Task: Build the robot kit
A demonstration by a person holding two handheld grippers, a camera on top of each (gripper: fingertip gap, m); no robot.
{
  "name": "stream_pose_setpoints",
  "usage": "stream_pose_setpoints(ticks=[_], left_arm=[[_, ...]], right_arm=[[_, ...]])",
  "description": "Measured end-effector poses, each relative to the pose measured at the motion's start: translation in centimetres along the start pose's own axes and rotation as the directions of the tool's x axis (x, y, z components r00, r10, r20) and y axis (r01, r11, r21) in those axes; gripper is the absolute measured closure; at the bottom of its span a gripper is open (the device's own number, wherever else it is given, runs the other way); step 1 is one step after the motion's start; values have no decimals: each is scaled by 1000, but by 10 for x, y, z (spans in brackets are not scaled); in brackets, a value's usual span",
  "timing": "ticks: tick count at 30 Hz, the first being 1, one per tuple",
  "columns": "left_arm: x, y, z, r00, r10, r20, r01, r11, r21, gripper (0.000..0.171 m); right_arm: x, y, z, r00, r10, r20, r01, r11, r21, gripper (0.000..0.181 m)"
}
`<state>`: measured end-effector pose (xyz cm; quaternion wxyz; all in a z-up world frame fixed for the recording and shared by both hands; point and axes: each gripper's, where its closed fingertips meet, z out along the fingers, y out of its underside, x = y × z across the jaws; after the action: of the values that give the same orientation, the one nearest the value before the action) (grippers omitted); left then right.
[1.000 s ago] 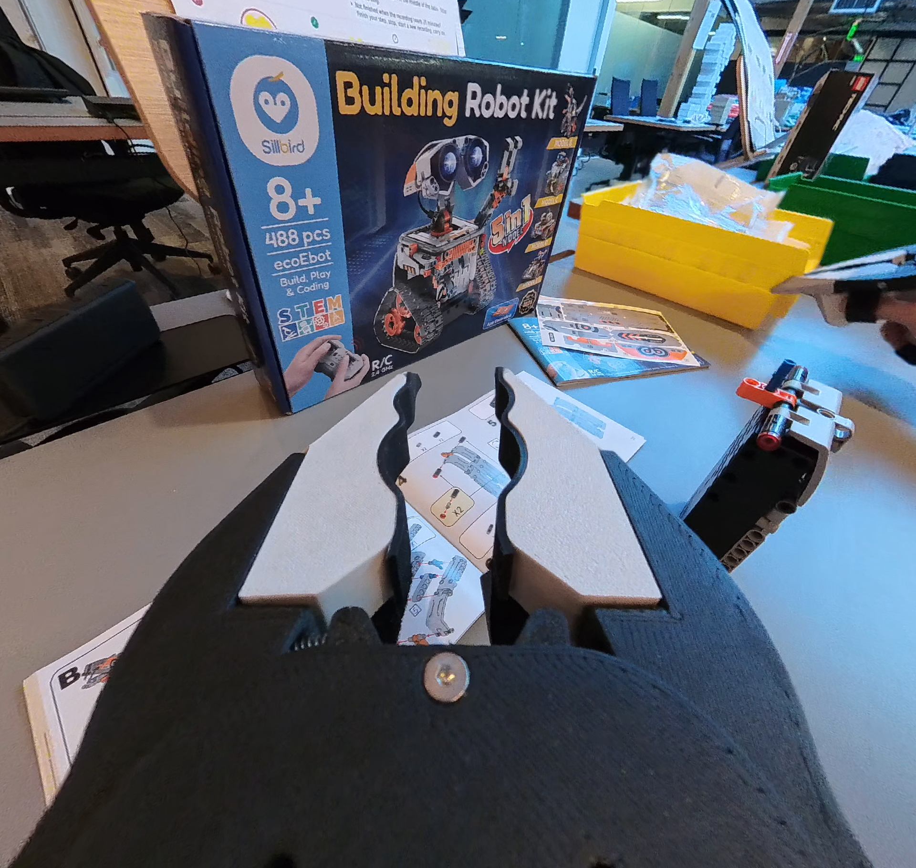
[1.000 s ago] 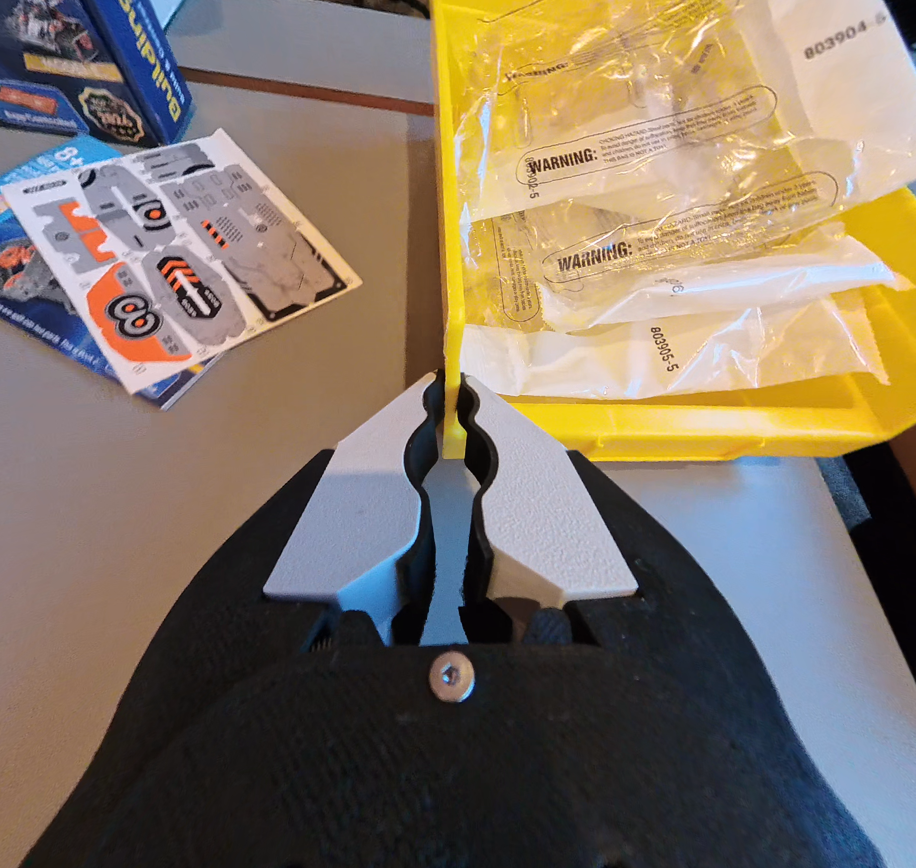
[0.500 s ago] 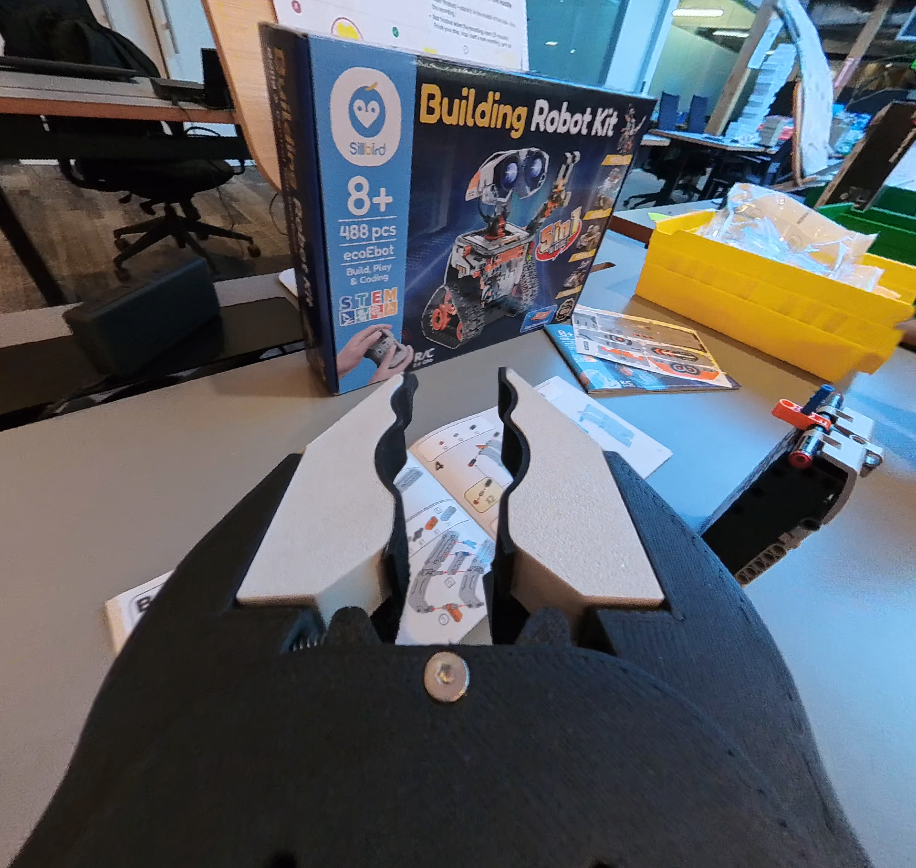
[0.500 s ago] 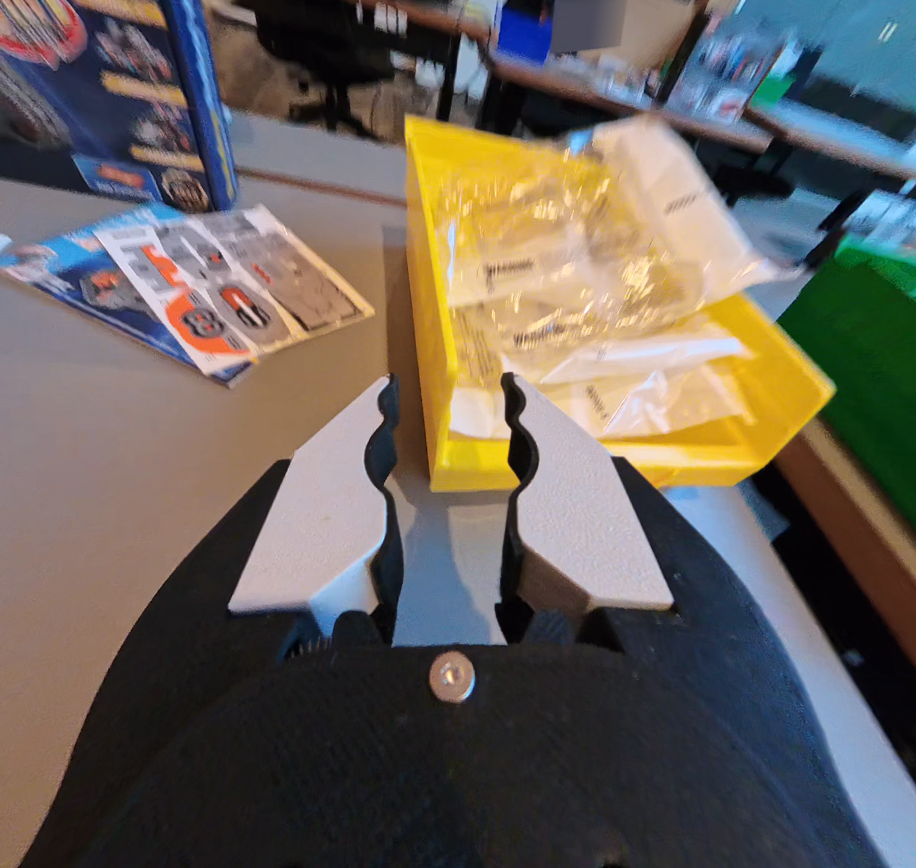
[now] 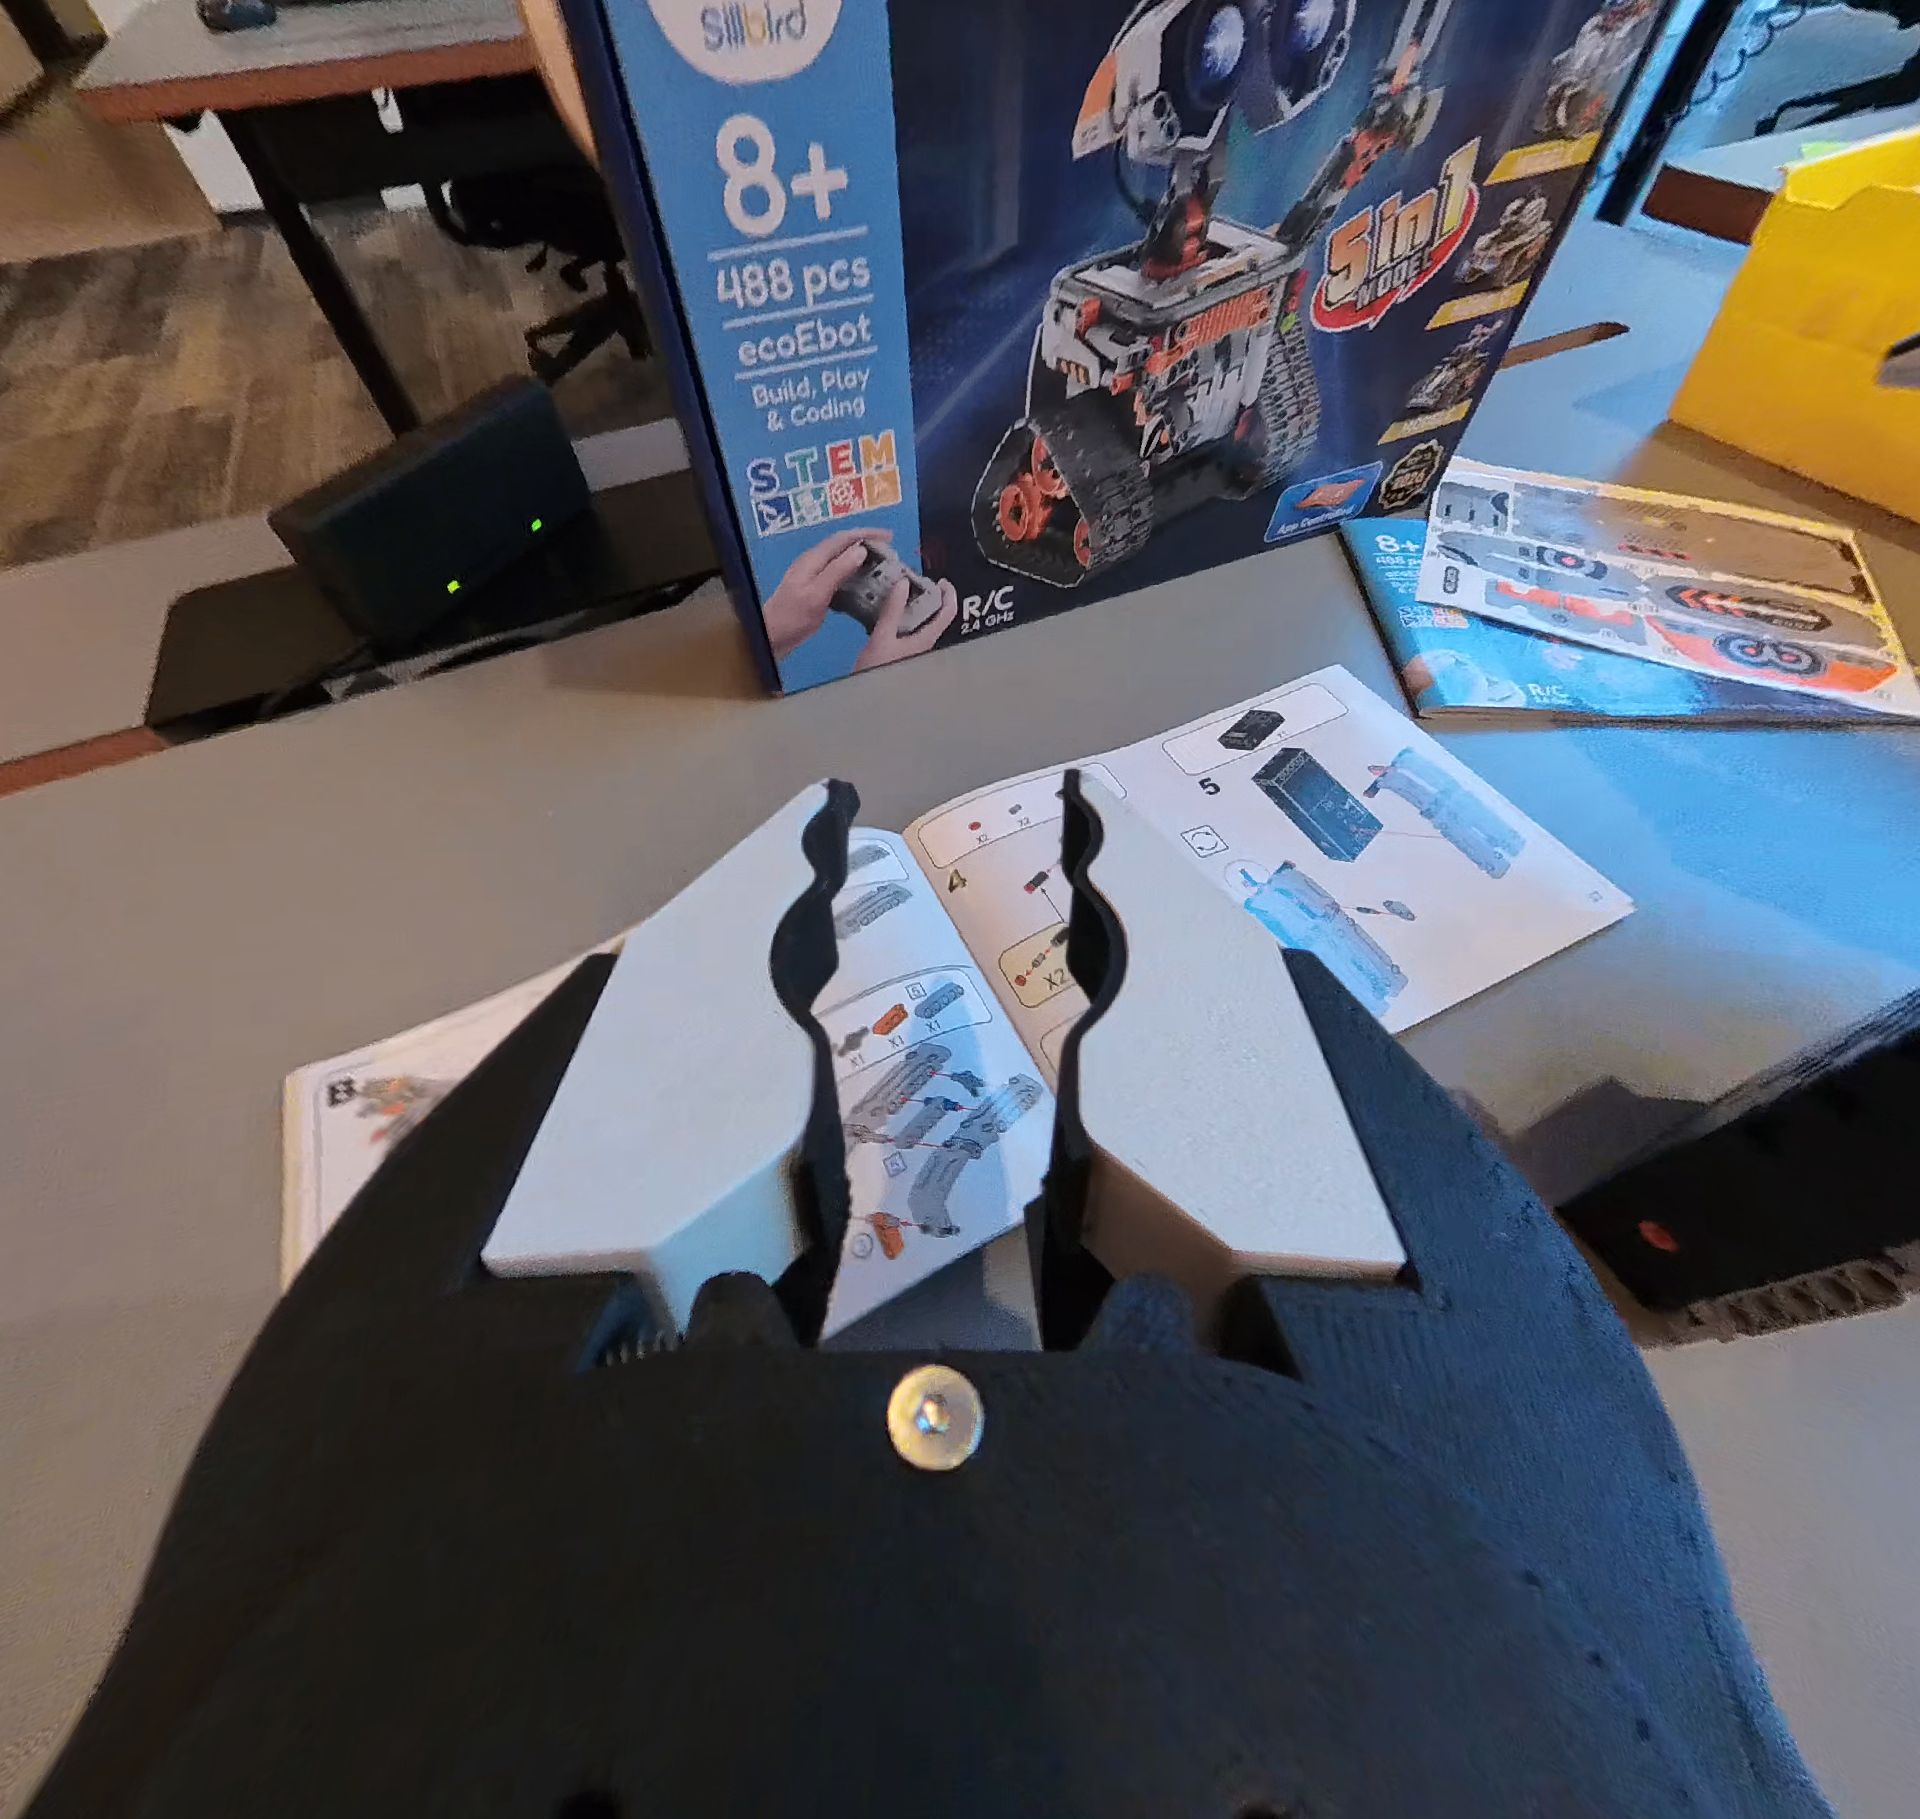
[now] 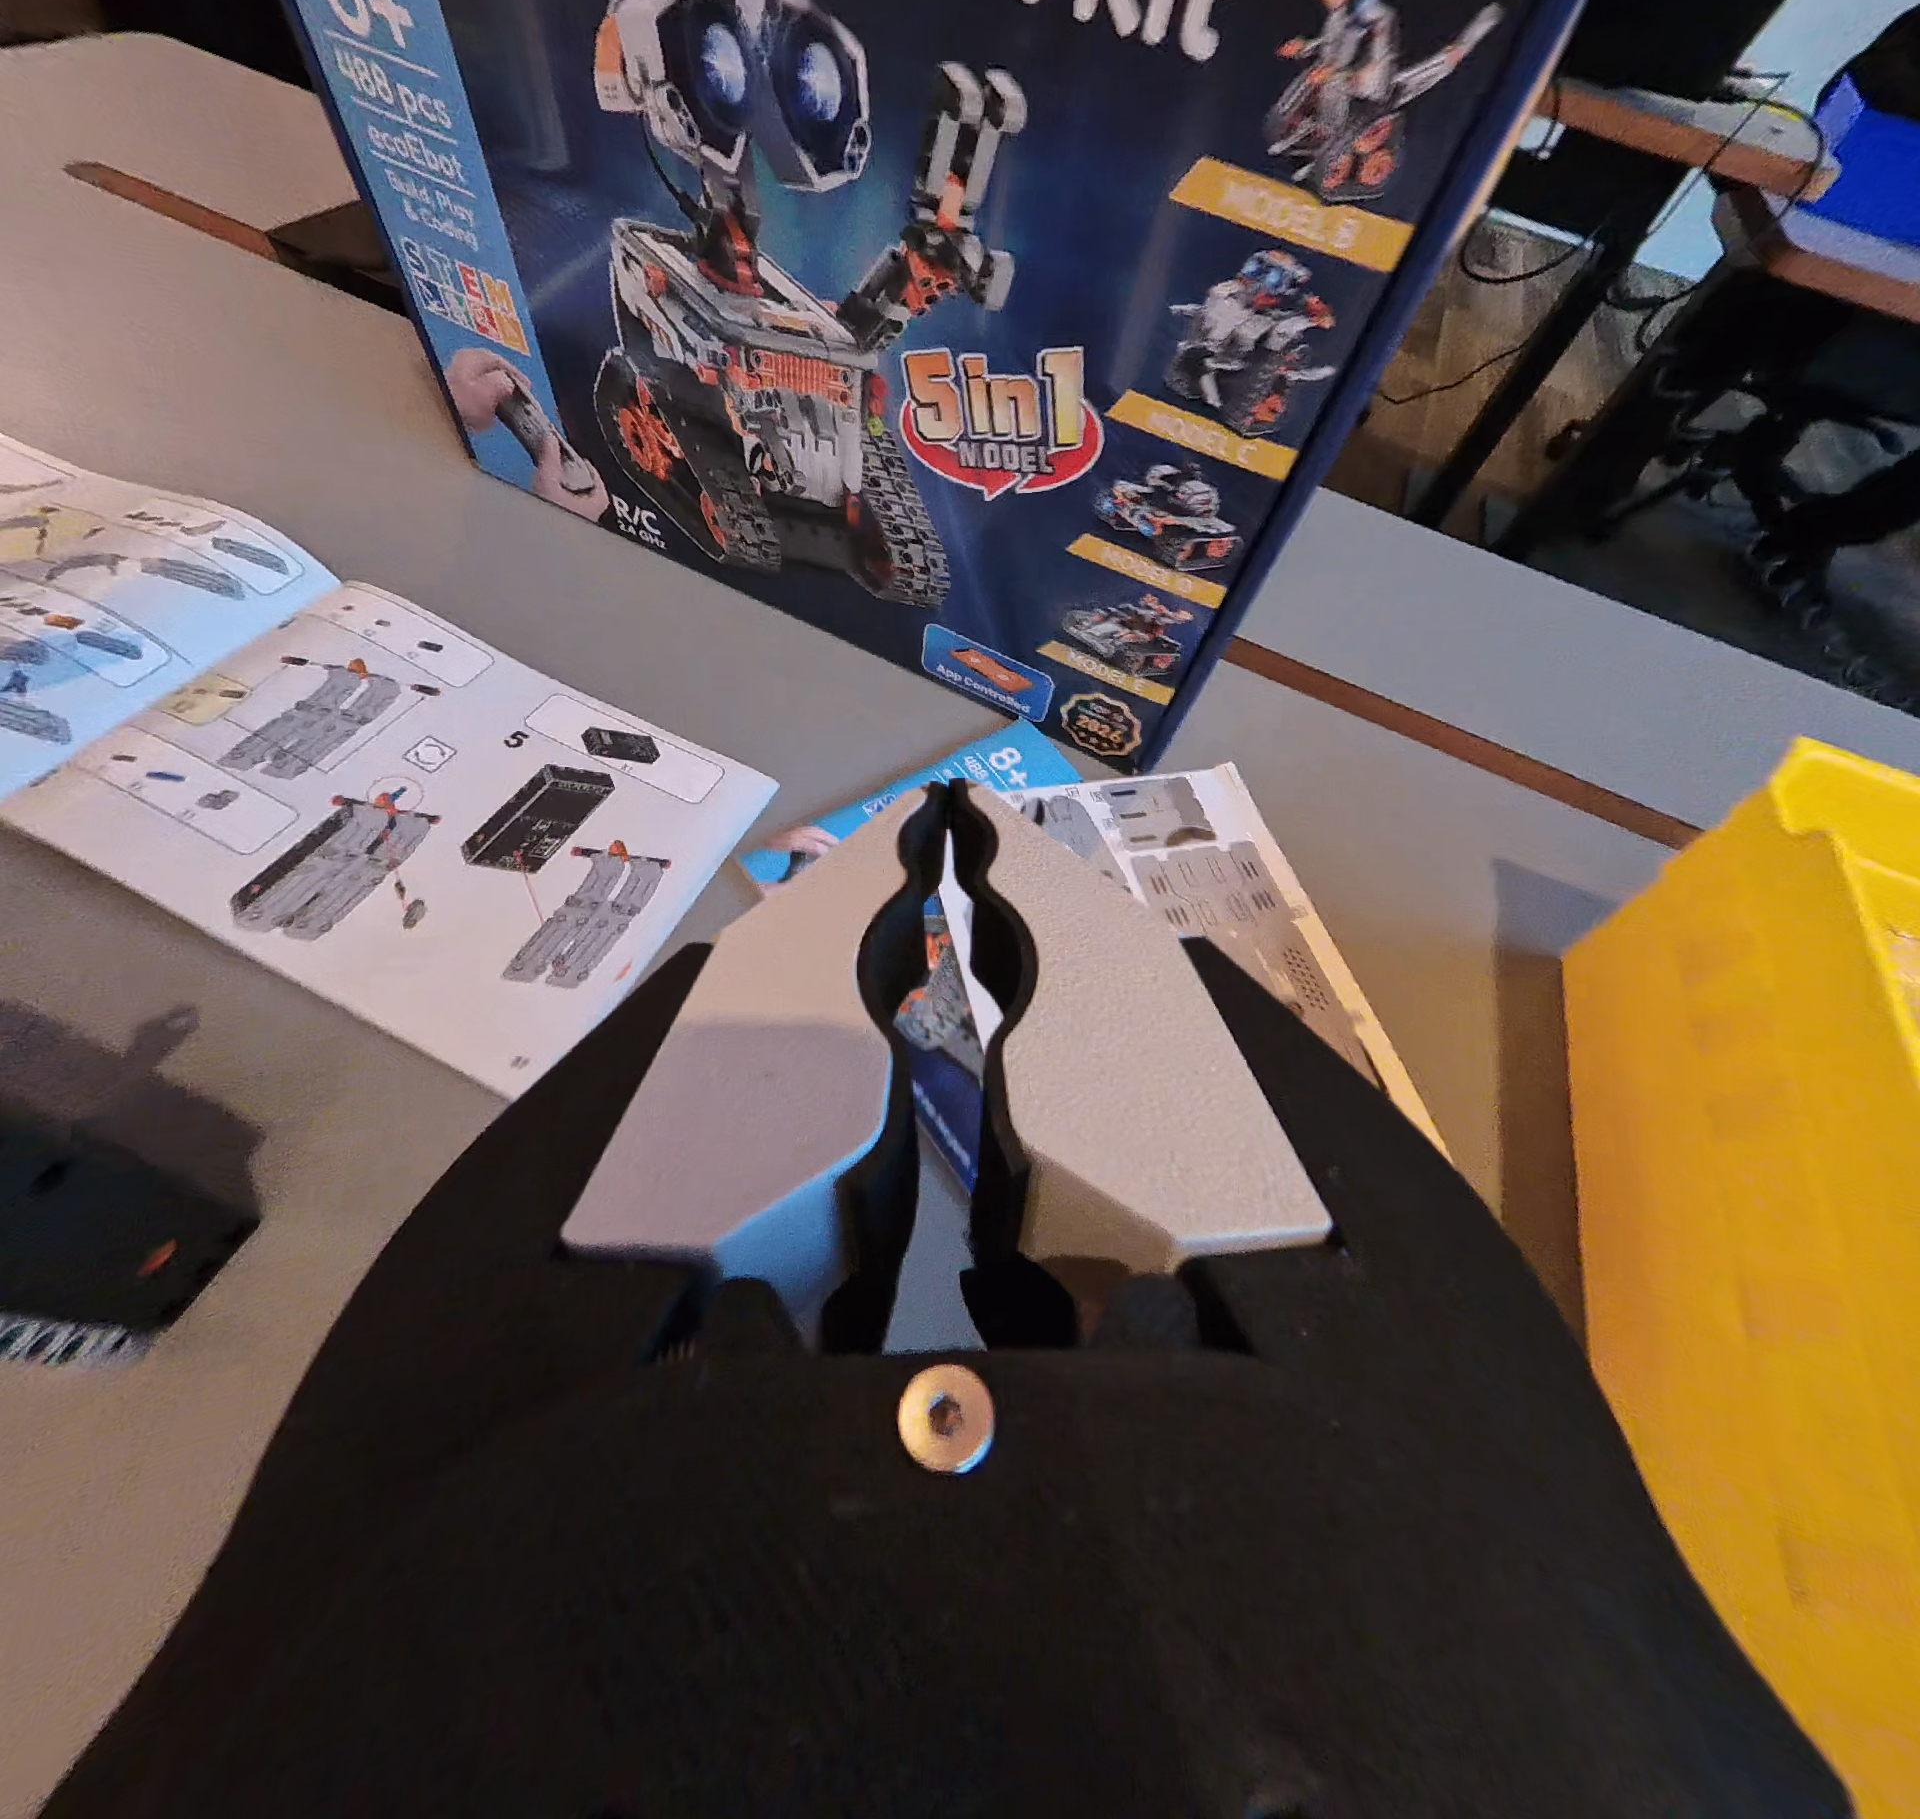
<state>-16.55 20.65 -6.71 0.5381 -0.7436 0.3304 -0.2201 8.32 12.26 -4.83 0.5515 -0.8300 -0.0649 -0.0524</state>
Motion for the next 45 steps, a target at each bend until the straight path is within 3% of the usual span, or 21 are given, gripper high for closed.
stream_pose_setpoints(ticks=[5,9,13,16,21,28,31,35,45], left_arm=[[-2,3,4,999,-33,-9,33,999,0,136],[-13,-5,12,999,19,49,-20,1000,23,140],[0,-33,21,999,41,-21,-42,999,-35,146],[4,-49,20,998,56,-40,-56,998,1,146],[10,-19,15,992,-15,-124,16,1000,6,155],[15,-14,23,991,52,-121,-49,998,24,164],[18,-13,23,984,136,-114,-133,991,34,171],[38,-6,21,965,113,-237,-124,992,-29,171],[22,-4,21,981,110,-160,-121,991,-58,171]], right_arm=[[-7,19,19,998,-51,32,52,998,-35,181],[-10,31,19,995,24,96,-22,999,-24,181],[-17,31,20,982,25,186,-33,999,39,181],[-25,23,21,971,-5,239,-16,996,89,181],[-30,31,27,963,-108,245,93,993,72,181],[-30,23,25,961,-101,257,68,988,136,181],[-45,22,20,935,-129,331,82,985,153,181],[-61,17,12,905,-218,367,157,969,189,181],[-68,31,19,898,-281,338,260,960,106,181]])
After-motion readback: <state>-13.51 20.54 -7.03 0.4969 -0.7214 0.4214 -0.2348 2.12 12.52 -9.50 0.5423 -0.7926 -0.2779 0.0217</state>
